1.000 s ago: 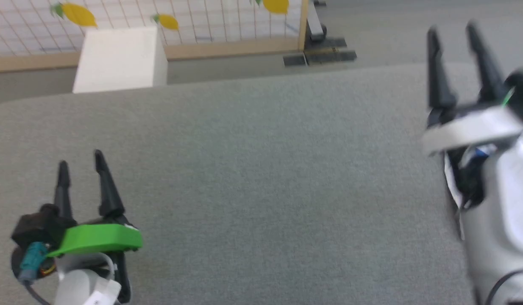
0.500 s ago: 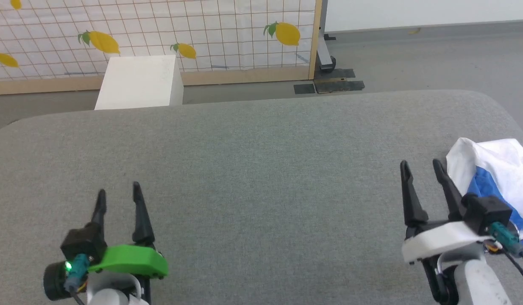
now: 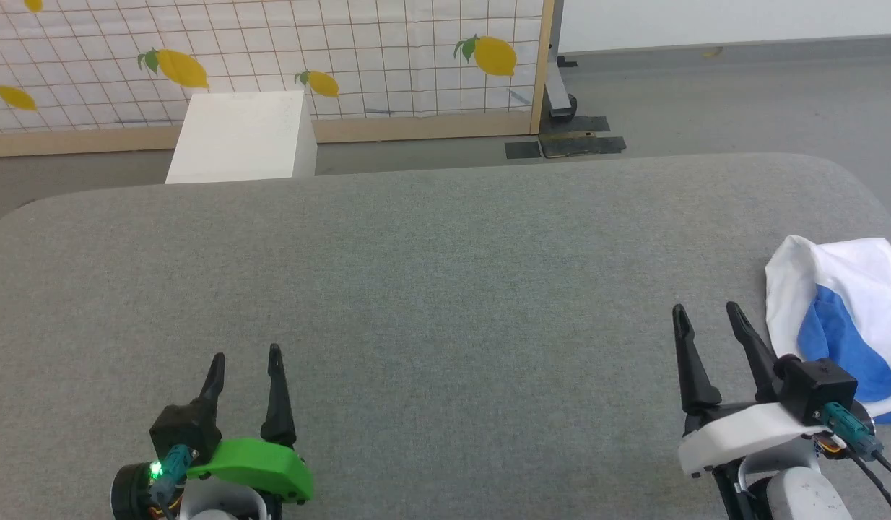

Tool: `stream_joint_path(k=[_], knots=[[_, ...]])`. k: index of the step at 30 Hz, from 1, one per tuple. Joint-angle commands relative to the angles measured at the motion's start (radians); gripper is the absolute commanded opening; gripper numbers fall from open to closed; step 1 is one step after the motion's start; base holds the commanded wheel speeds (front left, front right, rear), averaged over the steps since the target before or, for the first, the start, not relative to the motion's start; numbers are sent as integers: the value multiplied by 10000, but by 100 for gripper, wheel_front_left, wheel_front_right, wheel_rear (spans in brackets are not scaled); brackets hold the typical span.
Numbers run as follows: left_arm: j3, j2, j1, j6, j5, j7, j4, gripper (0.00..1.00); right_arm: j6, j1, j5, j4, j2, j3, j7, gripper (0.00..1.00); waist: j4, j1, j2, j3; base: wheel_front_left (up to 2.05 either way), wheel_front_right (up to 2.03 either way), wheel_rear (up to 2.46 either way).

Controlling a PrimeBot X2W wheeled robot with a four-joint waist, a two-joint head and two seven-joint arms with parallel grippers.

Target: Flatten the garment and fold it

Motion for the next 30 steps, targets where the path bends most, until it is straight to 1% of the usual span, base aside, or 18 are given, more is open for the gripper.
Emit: stream_joint_path(k=[1,30], knots=[[-2,-2,0,2,0,2,-2,0,0,0,0,2,0,-2,4,0,1,1,0,2,0,0,0],[53,-17,75,-69,413,537,-464,0,-3,195,-326,-539,1,25,529,0,68,1,0,-5,0,0,0]])
